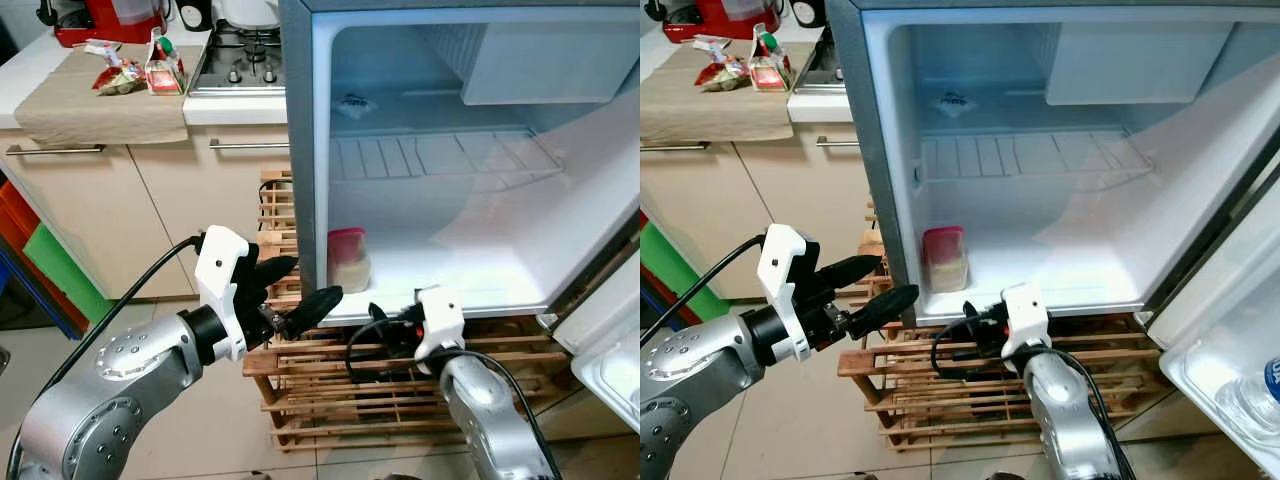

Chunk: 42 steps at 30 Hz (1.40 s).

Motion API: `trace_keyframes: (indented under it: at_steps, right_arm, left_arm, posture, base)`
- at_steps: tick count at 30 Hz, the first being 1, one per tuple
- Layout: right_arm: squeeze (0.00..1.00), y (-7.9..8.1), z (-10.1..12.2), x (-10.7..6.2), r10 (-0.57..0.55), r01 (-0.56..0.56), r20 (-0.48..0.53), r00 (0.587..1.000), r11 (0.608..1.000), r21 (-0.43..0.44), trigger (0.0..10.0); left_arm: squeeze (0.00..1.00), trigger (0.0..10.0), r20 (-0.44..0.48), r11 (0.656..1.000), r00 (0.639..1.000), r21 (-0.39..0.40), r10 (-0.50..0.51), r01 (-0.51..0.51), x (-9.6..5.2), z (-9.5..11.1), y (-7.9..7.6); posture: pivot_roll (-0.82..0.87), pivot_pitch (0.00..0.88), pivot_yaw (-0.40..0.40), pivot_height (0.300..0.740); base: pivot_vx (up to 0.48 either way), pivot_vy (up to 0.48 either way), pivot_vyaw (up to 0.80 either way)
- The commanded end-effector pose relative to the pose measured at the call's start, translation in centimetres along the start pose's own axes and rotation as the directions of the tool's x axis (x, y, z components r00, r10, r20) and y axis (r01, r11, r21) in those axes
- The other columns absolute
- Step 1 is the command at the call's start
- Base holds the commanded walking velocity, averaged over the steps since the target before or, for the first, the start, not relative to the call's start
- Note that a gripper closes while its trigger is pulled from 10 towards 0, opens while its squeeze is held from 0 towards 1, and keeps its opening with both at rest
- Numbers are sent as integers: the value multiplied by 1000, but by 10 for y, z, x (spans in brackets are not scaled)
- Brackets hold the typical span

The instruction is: Restocking fridge

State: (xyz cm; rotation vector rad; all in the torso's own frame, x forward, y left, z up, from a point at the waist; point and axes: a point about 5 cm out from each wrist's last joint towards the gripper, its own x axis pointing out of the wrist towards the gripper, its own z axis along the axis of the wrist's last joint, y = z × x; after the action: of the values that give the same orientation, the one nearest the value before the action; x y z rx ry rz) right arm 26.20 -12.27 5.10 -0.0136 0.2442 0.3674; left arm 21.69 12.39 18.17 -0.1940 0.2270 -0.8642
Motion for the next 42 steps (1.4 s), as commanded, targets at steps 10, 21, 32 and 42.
trace_keyframes:
  at_steps: [10,21,32,42]
  right_arm:
    - [43,22,-3,18,132,-132,-20,991,991,-21,10000]
    - [43,21,-4,25,139,-140,-20,990,990,-35,10000]
    - [43,15,3,38,62,-59,25,998,994,-97,10000]
    - [47,10,17,54,25,-15,60,998,987,-160,10000]
  left_arm:
    - [0,10000,-84,996,995,74,58,-52,-15,4,18]
    - [0,10000,-178,996,984,93,21,-5,-34,-8,12]
    - [0,10000,-184,995,983,95,0,18,-34,-11,8]
    - [0,10000,-183,996,983,92,-3,20,-34,-12,7]
  posture:
    - [90,27,-16,740]
    - [121,35,-37,740]
    - [123,36,-37,740]
    - [132,40,-41,740]
  base:
    - [0,0,0]
    - [0,0,0]
    - [0,0,0]
    - [0,0,0]
